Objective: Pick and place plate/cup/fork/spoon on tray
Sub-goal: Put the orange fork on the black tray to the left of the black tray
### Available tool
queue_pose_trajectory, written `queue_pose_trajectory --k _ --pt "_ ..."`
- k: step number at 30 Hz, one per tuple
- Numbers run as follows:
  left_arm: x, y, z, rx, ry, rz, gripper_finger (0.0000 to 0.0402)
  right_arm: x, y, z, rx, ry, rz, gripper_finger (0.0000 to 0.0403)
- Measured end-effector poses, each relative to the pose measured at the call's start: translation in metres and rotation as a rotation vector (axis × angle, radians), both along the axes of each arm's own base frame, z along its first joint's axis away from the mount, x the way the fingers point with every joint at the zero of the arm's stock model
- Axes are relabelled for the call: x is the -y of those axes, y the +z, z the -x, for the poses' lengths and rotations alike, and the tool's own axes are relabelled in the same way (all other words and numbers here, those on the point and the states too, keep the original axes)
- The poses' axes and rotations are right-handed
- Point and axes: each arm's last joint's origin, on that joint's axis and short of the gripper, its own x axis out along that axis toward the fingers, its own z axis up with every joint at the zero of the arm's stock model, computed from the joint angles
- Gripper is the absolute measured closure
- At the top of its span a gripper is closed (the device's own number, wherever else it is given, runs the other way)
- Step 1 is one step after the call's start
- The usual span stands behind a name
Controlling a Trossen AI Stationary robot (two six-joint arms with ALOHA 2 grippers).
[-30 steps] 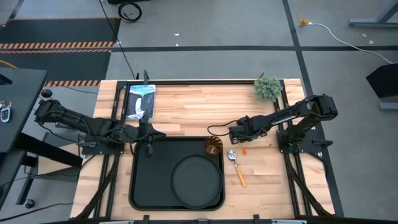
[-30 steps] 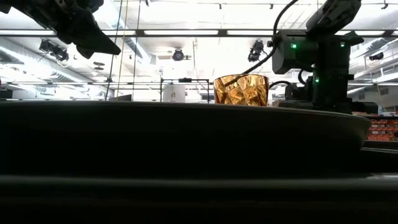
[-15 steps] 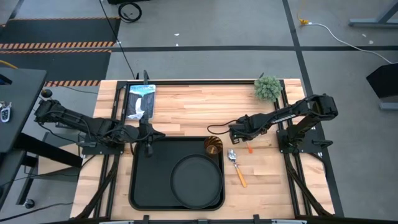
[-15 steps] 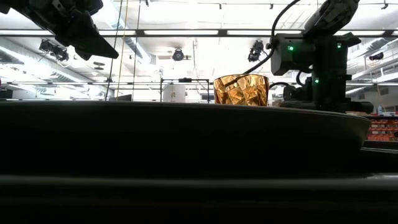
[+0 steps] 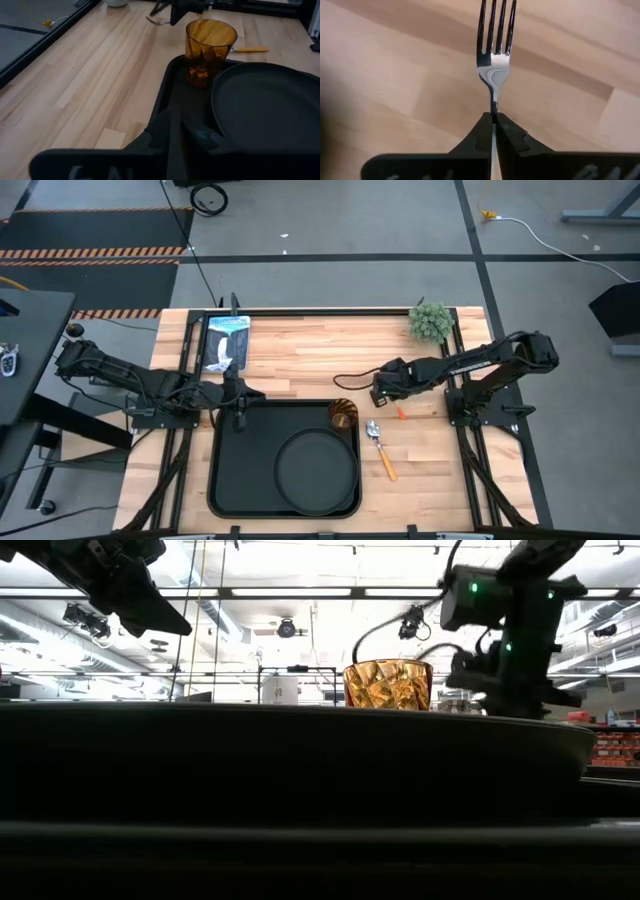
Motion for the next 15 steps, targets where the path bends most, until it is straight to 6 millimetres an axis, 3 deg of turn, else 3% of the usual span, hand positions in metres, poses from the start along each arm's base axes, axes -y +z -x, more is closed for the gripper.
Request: queue_pose_trajectory --k 7,15 --pt "-0.001 0.002 -0.001 0.026 0.037 -0.013 0.0354 -0.009 0.043 -0.017 0.168 0.047 0.109 0.0391" --pt "-0.002 0.006 -0.002 0.063 0.067 -0.044 0.0335 -0.022 0.099 -0.06 0.308 0.163 0.244 0.0391"
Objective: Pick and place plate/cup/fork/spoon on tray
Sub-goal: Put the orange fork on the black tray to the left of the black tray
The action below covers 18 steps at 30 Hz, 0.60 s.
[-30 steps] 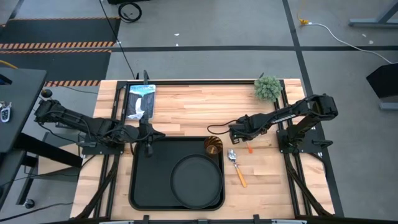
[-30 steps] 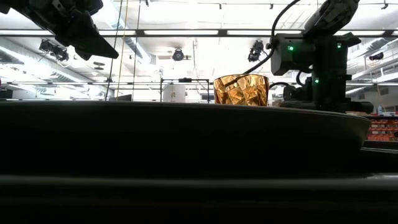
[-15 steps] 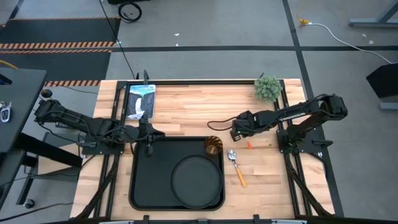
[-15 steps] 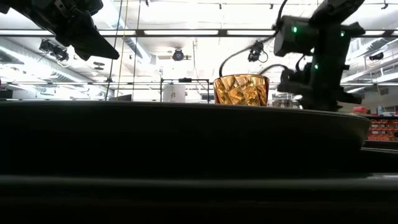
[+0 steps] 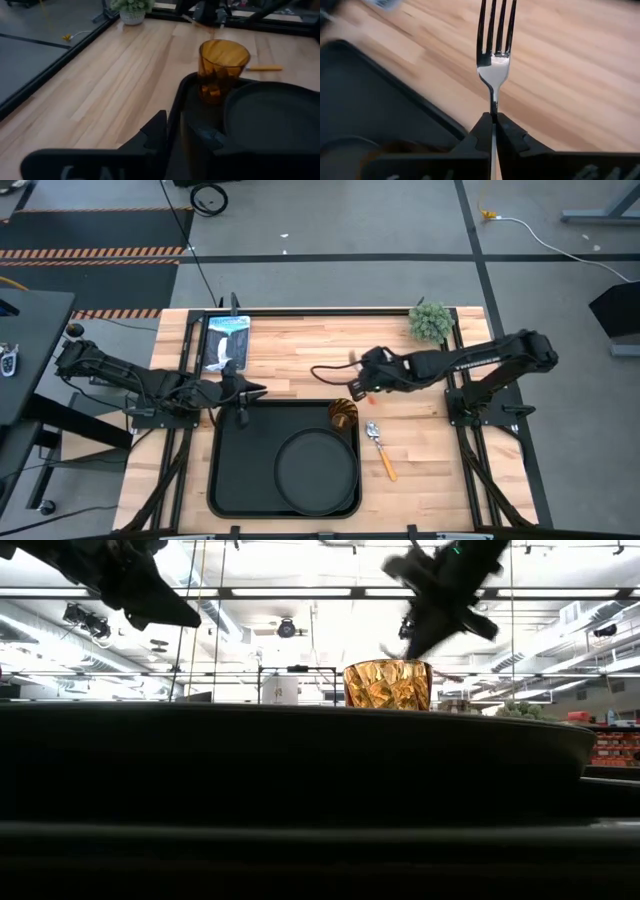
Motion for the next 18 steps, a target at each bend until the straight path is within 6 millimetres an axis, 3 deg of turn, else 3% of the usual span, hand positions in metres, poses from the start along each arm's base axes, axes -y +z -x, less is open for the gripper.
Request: queue_pose_trajectory --k 9,18 --pt "0.0 -0.001 0.001 -0.012 0.0 0.002 0.0328 -0.013 0.044 -0.058 0.062 0.114 0.119 0.0391" --pt "0.003 0.004 -0.007 0.074 -0.02 0.061 0.0294 -0.026 0.053 -0.114 0.172 0.222 0.259 0.0389"
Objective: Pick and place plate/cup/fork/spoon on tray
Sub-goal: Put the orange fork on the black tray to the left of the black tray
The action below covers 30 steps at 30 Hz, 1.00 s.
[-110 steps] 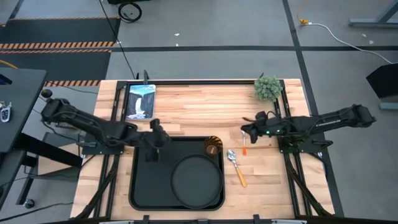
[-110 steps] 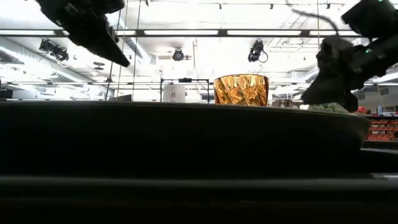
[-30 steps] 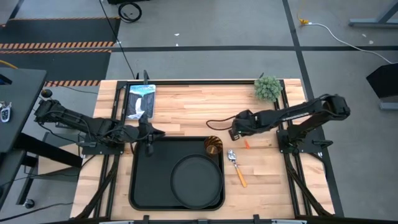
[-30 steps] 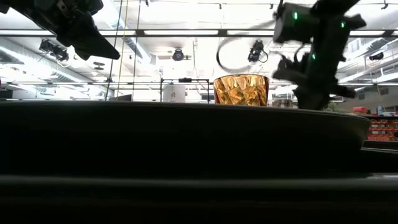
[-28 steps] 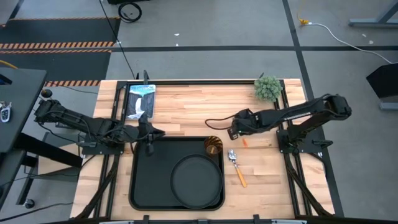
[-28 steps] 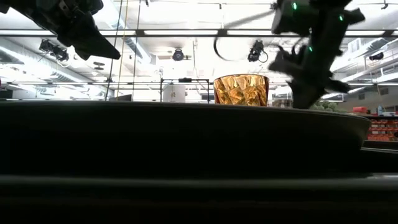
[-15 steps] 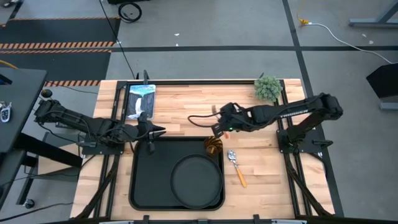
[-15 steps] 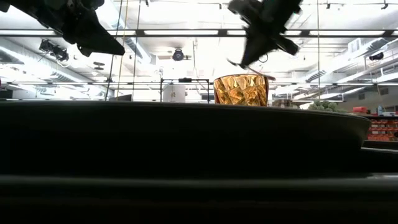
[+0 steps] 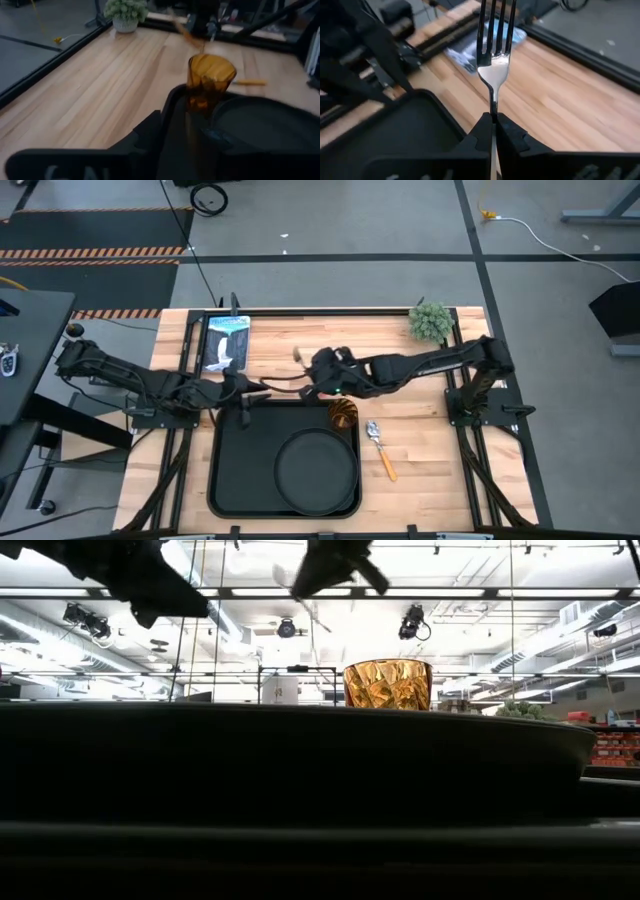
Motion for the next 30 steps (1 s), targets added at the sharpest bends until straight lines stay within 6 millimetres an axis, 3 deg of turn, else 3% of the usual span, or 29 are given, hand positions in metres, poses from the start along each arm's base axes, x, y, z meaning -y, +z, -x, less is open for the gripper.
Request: queue_pose_trajectory --k 6,10,15,20,24,30 --pt "0.004 -0.003 -0.015 0.022 -0.019 -0.046 0.0238 -0.005 0.001 -0.016 0.092 0.009 0.083 0.0389" --pt "0.004 -0.005 -0.02 0.039 0.011 -0.028 0.022 -0.023 0.007 -0.014 0.151 -0.071 0.202 0.0389" --pt "0.006 -0.005 -0.026 0.053 -0.019 -0.057 0.0224 -0.04 0.014 -0.013 0.206 -0.043 0.247 0.0388" --pt "0.011 0.002 -0.029 0.116 -0.197 -0.082 0.0229 -0.053 0.021 -0.016 0.236 0.131 0.277 0.0388" --pt "0.012 0.009 -0.031 0.18 -0.301 -0.082 0.0229 -0.059 0.027 -0.02 0.297 0.313 0.259 0.0389" --pt "0.011 0.016 -0.033 0.26 -0.377 -0.029 0.023 -0.059 0.029 -0.02 0.318 0.347 0.251 0.039"
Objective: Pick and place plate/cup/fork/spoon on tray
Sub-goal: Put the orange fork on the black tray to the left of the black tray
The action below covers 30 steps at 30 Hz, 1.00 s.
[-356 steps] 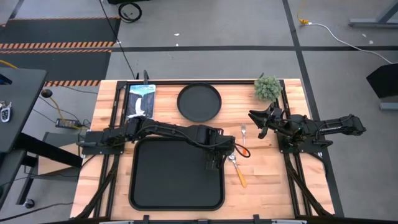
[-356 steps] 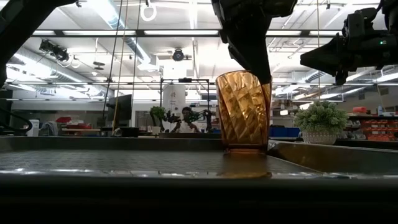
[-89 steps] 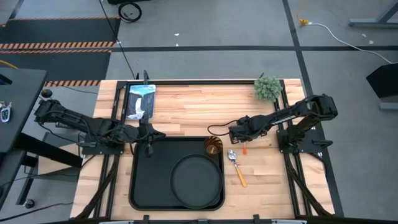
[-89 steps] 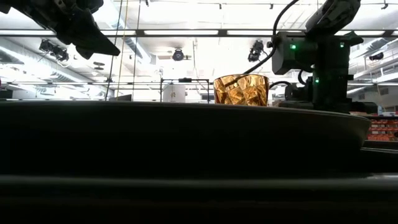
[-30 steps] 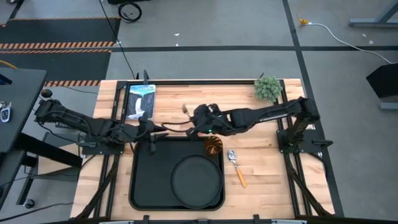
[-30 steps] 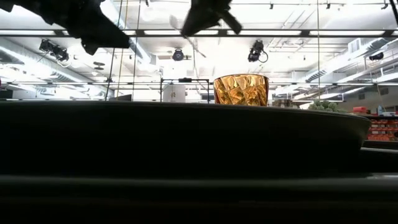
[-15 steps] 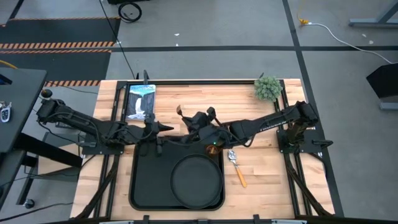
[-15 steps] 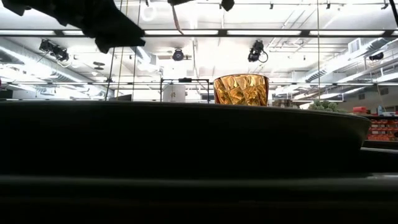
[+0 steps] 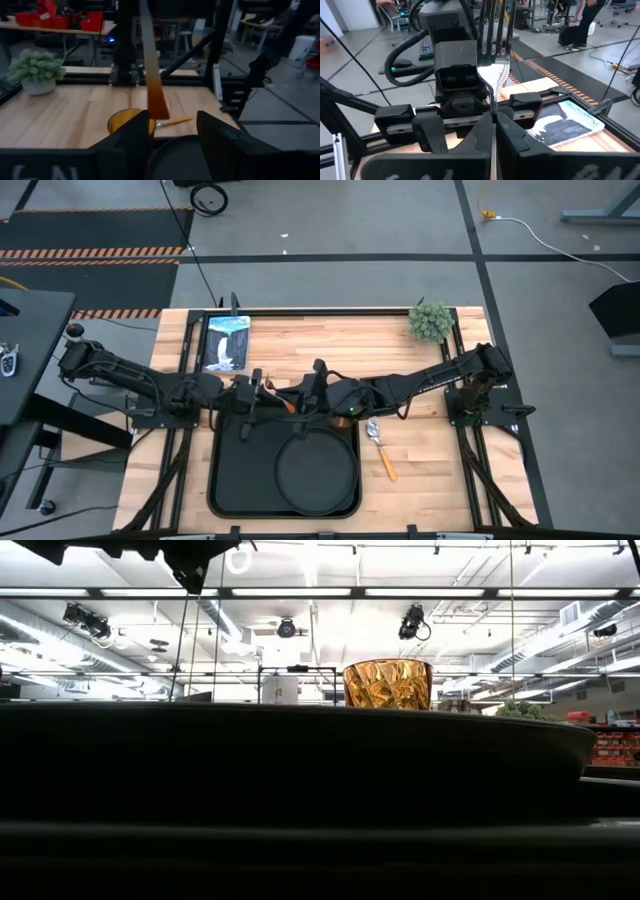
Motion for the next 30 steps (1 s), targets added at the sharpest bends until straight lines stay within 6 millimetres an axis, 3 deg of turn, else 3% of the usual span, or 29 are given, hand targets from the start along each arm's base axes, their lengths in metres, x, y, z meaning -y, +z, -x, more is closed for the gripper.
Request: queue_pose_trajectory --k 6,15,30 --pt "-0.001 0.002 0.0 0.022 0.004 0.032 0.023 0.002 0.003 -0.002 0.037 -0.001 0.013 0.039" --pt "-0.005 0.006 -0.001 0.054 0.029 0.067 0.023 0.003 -0.014 -0.019 0.067 0.006 -0.002 0.0389" --pt "-0.007 0.006 -0.001 0.051 0.034 0.062 0.023 -0.012 -0.019 -0.013 0.018 -0.049 0.039 0.0389"
